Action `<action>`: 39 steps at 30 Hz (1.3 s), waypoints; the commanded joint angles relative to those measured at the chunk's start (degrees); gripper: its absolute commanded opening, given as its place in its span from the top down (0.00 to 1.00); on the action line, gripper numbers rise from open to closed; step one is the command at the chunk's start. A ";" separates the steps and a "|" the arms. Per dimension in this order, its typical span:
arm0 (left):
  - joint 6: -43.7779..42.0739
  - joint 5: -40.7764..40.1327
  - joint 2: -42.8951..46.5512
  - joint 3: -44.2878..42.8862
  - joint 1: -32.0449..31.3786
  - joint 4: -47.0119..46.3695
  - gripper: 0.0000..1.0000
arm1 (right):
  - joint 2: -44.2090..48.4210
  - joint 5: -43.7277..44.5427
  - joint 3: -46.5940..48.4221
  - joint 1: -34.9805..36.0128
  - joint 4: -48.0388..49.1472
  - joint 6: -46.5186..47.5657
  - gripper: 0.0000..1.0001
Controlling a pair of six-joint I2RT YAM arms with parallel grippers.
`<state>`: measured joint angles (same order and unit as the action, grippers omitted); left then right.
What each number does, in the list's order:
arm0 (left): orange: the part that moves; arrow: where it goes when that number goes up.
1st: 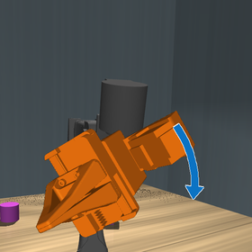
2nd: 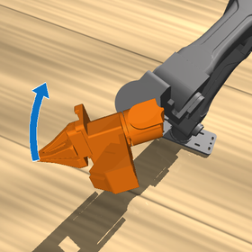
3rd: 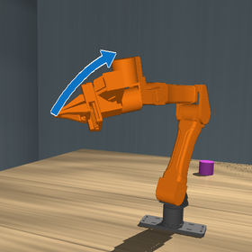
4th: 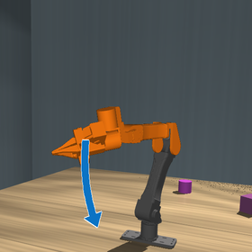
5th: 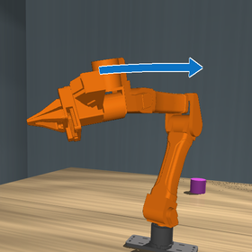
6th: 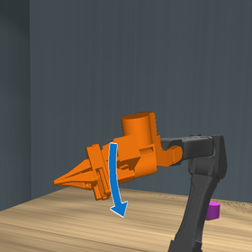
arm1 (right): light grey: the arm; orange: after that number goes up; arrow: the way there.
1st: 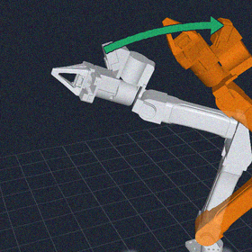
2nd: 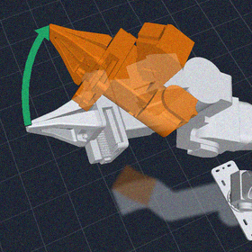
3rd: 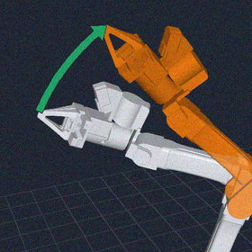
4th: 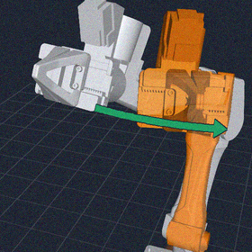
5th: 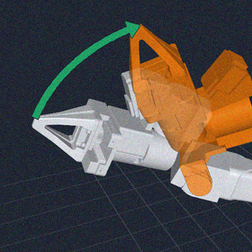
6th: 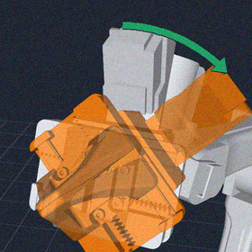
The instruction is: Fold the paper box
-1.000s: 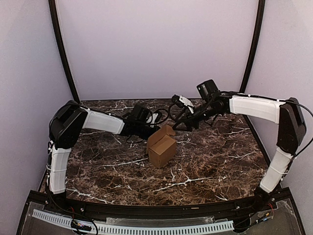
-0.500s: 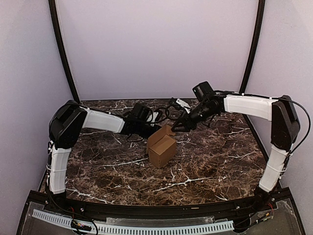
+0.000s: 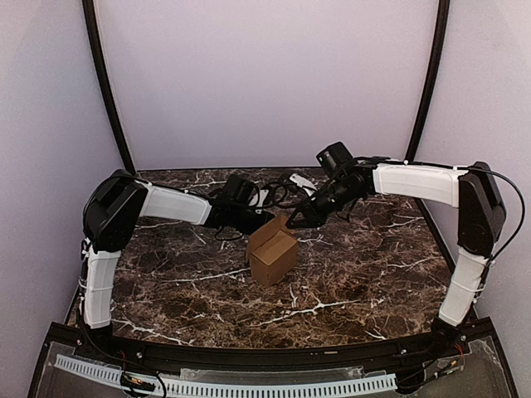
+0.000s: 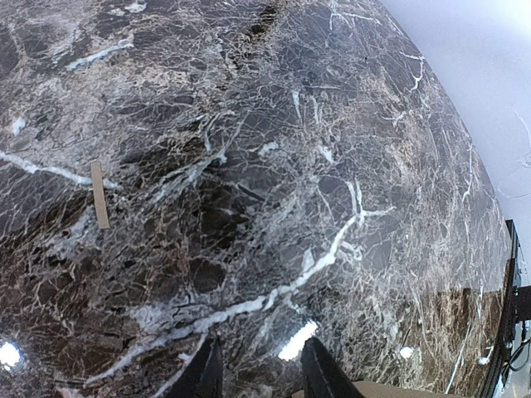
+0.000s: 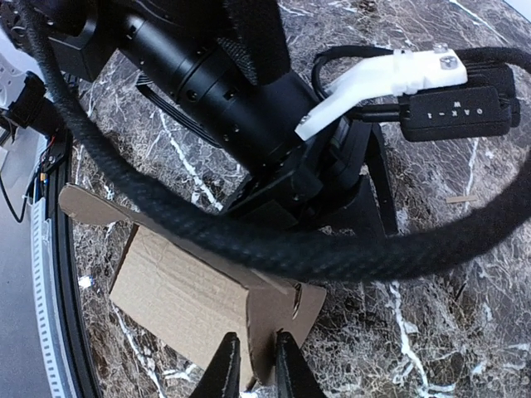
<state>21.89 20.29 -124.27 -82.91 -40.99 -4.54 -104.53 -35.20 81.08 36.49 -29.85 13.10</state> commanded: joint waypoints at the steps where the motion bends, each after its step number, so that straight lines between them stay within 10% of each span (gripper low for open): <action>1: 0.30 -0.33 2.63 -0.63 0.04 1.02 0.66 | 0.10 3.40 1.50 0.48 -1.41 -4.52 0.86; 9: 0.61 -0.82 2.58 -0.67 0.06 0.68 0.66 | 1.60 4.83 -0.16 0.51 0.75 -10.32 1.00; 39: 1.45 -1.21 3.16 1.34 0.04 -0.92 0.66 | 6.91 13.72 -7.92 4.50 6.99 -8.27 1.00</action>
<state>23.16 19.84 -124.27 -82.46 -40.99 -5.17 -100.79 -24.36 74.85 39.44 -26.06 4.19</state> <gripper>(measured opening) 0.338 0.006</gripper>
